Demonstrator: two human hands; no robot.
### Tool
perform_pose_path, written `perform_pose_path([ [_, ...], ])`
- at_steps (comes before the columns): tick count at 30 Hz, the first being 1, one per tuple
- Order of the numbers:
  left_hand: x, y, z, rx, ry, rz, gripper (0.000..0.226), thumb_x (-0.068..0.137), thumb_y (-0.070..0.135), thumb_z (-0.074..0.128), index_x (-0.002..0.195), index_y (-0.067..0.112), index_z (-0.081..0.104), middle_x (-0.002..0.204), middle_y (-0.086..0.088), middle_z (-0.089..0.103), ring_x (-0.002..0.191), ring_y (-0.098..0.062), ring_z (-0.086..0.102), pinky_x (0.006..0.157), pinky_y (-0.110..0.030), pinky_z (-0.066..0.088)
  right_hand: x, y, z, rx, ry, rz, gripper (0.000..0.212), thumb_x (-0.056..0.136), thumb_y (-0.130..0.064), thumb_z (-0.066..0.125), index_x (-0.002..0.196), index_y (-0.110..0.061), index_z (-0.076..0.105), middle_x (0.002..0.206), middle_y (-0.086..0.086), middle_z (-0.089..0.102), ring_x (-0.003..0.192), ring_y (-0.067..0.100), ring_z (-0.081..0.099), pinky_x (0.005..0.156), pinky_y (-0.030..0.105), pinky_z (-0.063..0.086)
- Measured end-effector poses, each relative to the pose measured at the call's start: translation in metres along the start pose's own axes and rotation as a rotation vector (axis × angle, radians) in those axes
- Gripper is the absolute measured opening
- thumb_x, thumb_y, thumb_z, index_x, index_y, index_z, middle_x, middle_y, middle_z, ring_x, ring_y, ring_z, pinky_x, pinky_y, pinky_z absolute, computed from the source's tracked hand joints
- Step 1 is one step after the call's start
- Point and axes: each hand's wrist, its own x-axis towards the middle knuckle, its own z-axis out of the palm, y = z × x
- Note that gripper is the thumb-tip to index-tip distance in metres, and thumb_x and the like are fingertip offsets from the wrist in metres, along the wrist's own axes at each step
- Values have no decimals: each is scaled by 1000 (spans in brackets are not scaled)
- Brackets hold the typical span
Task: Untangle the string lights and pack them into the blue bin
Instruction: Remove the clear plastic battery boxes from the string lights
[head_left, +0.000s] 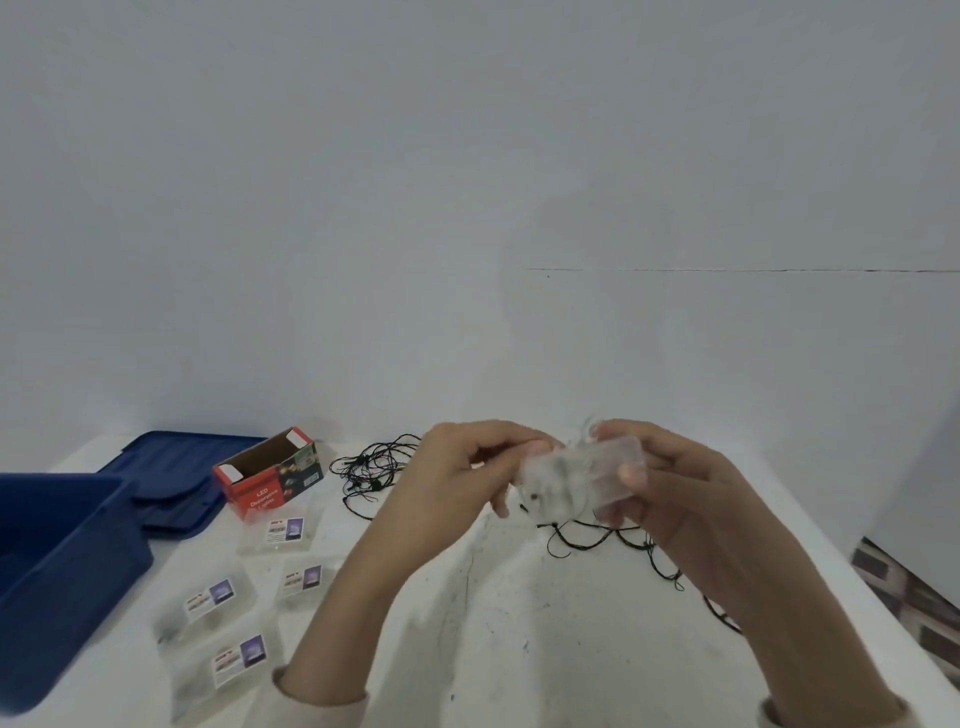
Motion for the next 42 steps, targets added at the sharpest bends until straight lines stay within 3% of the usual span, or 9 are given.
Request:
perform_pose_path([
  [3, -8, -7, 13, -221, -8, -118, 22, 87, 7, 61, 67, 11, 69, 53, -6, 53, 43, -13, 47, 50, -22, 46, 6, 4, 6, 137, 122, -62, 48, 54, -29, 84, 96, -7, 71, 81, 11, 68, 64, 17, 63, 61, 24, 54],
  [8, -17, -1, 29, -296, -56, -220, 28, 89, 8, 58, 110, 25, 66, 82, -2, 72, 43, -8, 49, 48, -23, 48, 11, 5, 22, 131, 383, -157, 30, 72, -10, 60, 101, -4, 61, 74, 6, 70, 62, 18, 64, 64, 22, 56],
  [13, -22, 9, 26, 284, -13, -130, 35, 95, 18, 50, 126, 32, 56, 97, 13, 64, 67, -6, 60, 70, -20, 53, 13, 12, 28, -222, 597, -343, 22, 83, -1, 63, 99, -16, 63, 71, 1, 70, 64, 16, 67, 67, 19, 53],
  [16, -26, 21, 20, 652, -2, -51, 34, 97, 24, 41, 128, 36, 47, 113, 14, 56, 95, -9, 58, 85, -21, 44, 16, 21, 29, -682, 678, -496, 20, 81, -21, 69, 96, -31, 61, 73, -9, 67, 75, 10, 66, 71, 13, 49],
  [21, -13, 37, 3, 843, 58, 320, 36, 93, 34, 29, 99, 26, 63, 87, 5, 63, 79, -21, 63, 68, -40, 52, 19, 19, 22, -1129, 516, -516, 31, 77, -15, 59, 106, -23, 66, 79, -16, 58, 75, 0, 53, 69, 5, 41],
  [28, 20, 10, -10, 9, 31, 67, 19, 85, 9, 65, 83, 25, 75, 63, 7, 64, 48, -4, 48, 48, -12, 39, 14, -5, 6, -161, 41, -14, 35, 59, -15, 74, 94, -11, 75, 70, 16, 54, 62, 18, 52, 54, 22, 46],
  [32, 8, -5, 11, -389, -45, -178, 24, 85, -3, 58, 82, 15, 74, 66, -1, 65, 45, -8, 49, 37, -17, 36, 20, 6, 5, 124, 126, -63, 58, 46, -32, 89, 95, -6, 71, 80, 13, 66, 63, 18, 62, 58, 24, 53],
  [39, -1, -15, 17, -472, -118, -315, 28, 81, 21, 69, 108, 15, 68, 69, -2, 69, 78, -15, 67, 86, -34, 53, 25, 5, 20, 203, 383, -155, 24, 77, -4, 57, 100, -5, 58, 67, 3, 69, 58, 15, 64, 62, 20, 55],
  [42, -2, -15, 14, -505, -136, -372, 17, 89, 11, 60, 102, 9, 70, 66, 2, 63, 63, -18, 65, 73, -34, 57, 28, 2, 20, 165, 468, -201, 18, 83, 1, 57, 98, -7, 59, 70, 7, 68, 59, 16, 65, 63, 21, 55],
])
